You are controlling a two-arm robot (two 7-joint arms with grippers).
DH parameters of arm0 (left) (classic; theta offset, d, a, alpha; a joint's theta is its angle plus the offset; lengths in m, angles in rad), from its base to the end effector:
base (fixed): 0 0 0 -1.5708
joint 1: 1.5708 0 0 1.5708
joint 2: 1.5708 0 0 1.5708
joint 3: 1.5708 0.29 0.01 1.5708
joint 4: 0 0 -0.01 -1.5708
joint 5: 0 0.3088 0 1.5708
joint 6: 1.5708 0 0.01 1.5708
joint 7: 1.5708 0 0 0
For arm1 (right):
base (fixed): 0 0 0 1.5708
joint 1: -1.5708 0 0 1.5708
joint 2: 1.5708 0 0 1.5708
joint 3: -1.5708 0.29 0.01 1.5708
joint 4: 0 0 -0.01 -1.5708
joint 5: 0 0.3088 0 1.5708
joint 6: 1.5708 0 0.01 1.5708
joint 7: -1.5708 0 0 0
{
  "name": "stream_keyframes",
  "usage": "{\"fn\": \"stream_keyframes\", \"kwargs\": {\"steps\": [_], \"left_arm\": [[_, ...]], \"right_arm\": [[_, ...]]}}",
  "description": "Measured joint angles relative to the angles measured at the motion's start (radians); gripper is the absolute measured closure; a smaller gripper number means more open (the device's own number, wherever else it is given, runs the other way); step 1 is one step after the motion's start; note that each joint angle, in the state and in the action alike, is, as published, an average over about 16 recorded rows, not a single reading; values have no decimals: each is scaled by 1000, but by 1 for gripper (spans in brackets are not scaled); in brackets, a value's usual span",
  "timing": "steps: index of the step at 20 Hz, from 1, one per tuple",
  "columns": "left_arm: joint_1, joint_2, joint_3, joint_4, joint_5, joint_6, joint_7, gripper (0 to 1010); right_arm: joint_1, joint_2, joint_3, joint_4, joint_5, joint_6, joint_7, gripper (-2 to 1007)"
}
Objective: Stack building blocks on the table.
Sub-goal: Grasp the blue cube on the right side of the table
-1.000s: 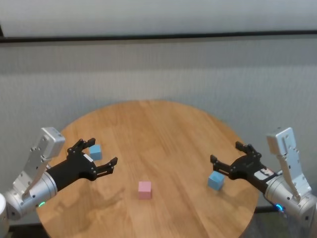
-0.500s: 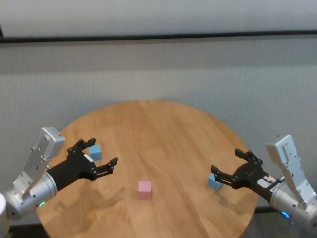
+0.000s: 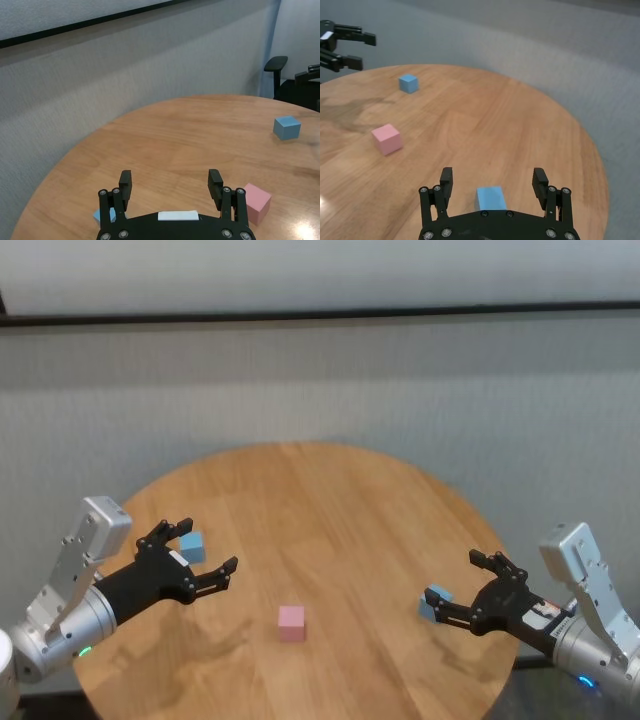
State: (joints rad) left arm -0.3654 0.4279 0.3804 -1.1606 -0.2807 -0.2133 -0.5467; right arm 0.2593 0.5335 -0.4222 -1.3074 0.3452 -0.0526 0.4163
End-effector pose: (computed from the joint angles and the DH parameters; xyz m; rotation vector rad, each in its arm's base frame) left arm 0.4138 0.0756 -0.3041 0.1781 -0.1745 0.8270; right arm 0.3793 -0.0832 -0.3077 -0.2888 -0.0577 -0.9042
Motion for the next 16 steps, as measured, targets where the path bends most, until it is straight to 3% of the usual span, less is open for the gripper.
{"fn": "stream_keyframes", "kwargs": {"steps": [9,16], "left_arm": [[0,0,0,0,0,0,0,11],[0,0,0,0,0,0,0,11]], "right_arm": [[12,10,5,24,-24,-34,60,4],[26,5,15,56,-36,-54,98,4]]}}
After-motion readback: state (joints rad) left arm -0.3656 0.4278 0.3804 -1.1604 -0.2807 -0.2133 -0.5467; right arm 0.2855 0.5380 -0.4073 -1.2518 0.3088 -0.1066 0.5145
